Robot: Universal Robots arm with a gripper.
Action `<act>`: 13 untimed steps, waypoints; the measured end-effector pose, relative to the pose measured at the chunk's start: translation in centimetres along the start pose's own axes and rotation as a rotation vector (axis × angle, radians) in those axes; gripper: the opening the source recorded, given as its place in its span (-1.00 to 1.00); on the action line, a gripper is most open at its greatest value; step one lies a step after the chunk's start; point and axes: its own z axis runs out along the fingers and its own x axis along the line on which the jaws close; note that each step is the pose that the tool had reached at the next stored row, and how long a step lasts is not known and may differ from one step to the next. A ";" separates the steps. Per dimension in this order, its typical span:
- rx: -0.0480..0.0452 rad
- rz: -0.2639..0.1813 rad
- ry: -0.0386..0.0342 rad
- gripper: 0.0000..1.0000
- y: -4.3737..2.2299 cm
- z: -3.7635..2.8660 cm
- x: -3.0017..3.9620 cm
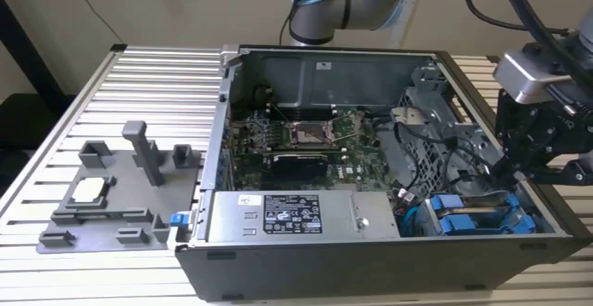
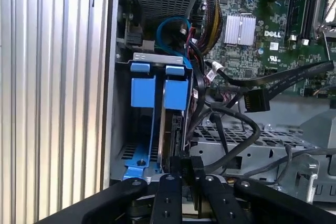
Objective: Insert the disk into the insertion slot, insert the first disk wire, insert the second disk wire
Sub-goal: 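Insert the first disk wire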
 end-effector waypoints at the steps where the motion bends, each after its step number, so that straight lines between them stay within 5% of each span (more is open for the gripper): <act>1: 0.0001 0.002 0.0001 -0.62 0.00 0.02 0.00; 13: 0.0007 0.012 -0.0052 -0.62 -0.14 0.70 0.05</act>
